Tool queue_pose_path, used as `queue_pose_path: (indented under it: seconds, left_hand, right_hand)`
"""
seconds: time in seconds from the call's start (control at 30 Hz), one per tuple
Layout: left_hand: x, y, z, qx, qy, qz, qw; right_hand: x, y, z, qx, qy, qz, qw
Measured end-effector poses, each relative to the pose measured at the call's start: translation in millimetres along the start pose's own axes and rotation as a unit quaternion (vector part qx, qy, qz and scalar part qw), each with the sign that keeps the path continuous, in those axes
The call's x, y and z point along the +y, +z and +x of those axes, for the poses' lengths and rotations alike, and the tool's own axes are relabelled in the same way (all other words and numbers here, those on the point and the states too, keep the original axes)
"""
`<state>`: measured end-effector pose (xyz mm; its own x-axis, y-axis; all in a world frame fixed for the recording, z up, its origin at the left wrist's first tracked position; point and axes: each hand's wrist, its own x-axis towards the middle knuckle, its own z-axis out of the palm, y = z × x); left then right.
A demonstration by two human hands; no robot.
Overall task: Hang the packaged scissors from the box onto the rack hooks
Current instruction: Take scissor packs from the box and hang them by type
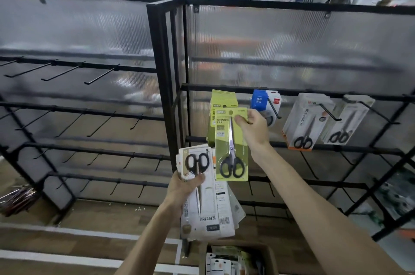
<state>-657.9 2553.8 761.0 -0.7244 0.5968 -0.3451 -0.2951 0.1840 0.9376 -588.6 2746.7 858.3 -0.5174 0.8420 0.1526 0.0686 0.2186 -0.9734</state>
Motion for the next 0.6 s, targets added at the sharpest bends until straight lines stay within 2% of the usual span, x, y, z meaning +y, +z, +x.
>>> queue_pose_path:
  seconds: [0.1,0.33,0.6]
  left_hand:
    - [-7,-4,2,-0.015,-0.001,0.011,1.0]
    - [-39,-17,13,-0.011,-0.057,-0.03,0.998]
    - [-54,-12,22,-0.041,-0.077,-0.039,0.995]
  right_hand:
    - [3,13,14,-0.005,0.01,-0.029,1.0]
    - [26,30,38,0.012,0.047,-0.015,0.999]
    - [33,40,53,0.053,-0.028,-0.177,0.982]
